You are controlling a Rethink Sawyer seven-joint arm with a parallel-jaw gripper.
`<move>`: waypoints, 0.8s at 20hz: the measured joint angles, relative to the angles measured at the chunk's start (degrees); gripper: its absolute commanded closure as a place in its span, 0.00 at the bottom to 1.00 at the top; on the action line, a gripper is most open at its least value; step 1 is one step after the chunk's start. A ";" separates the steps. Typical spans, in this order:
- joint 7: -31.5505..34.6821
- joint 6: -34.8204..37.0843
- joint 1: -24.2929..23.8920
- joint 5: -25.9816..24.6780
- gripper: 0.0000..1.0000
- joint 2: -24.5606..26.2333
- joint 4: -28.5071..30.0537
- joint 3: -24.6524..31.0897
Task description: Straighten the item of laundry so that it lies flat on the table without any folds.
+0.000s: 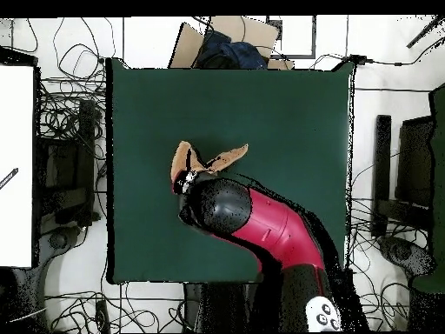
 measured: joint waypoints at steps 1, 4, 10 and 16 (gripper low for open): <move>0.00 0.00 -0.16 -0.20 1.00 -0.01 -0.01 0.15; 0.00 0.00 -0.79 -0.89 1.00 -0.04 -0.04 0.67; 0.00 0.00 -4.48 -3.61 1.00 0.11 -0.05 2.35; 0.00 0.00 -7.78 -6.67 1.00 0.81 -0.05 3.11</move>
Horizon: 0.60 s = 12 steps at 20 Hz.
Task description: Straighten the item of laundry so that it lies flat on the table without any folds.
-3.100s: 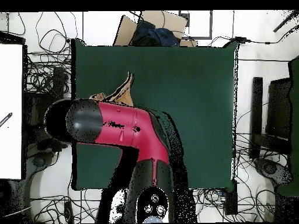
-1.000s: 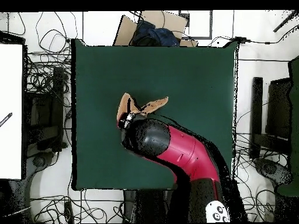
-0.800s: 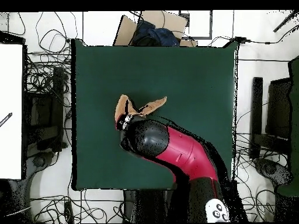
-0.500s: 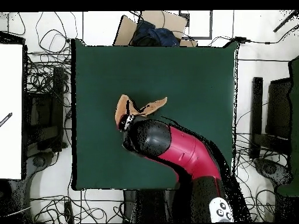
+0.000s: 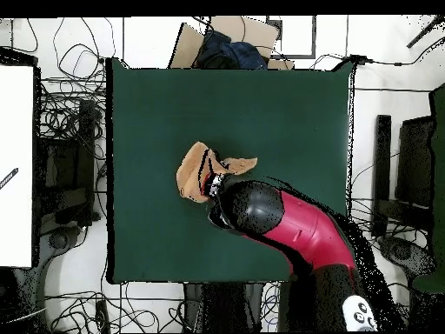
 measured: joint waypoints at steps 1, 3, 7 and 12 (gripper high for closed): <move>0.00 -0.01 -0.22 -0.44 1.00 0.04 0.00 0.02; 0.00 0.00 -0.65 -1.21 1.00 0.11 0.01 0.10; 0.00 -0.85 -2.37 -3.27 1.00 0.68 0.12 1.25; 0.00 -2.16 -4.39 -3.86 1.00 1.20 0.34 2.96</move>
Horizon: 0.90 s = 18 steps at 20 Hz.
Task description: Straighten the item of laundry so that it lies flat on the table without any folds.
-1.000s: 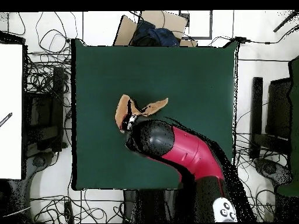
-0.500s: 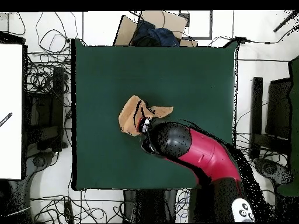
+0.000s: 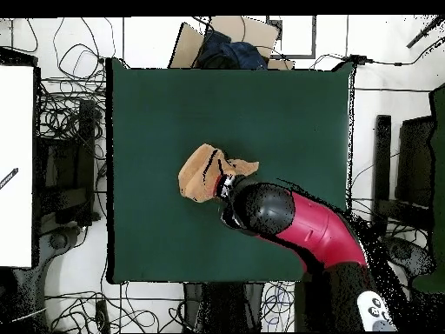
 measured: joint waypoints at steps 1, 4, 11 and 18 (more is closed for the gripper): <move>0.00 -0.31 -0.48 -0.33 1.00 0.02 0.07 0.38; 0.00 -0.75 -1.19 -1.33 1.00 0.04 0.22 0.79; 0.00 -0.94 -3.66 -3.28 1.00 0.39 1.03 2.64; 0.00 -1.37 -6.49 -5.60 1.00 3.80 1.07 4.50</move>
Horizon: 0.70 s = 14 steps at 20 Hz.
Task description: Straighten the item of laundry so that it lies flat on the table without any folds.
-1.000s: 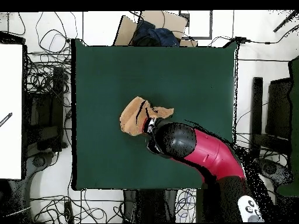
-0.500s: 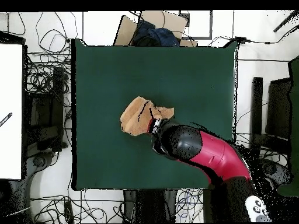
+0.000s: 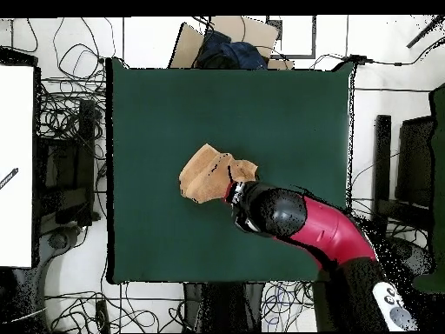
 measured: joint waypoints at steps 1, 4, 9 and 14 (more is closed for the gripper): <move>0.00 0.00 -0.28 -0.35 1.00 0.31 0.02 0.11; 0.00 -0.01 -1.12 -1.71 1.00 1.29 0.03 0.40; 0.00 -0.01 -2.58 -4.09 1.00 2.99 0.01 1.61; 0.00 -0.01 -3.74 -6.19 1.00 4.39 0.01 1.89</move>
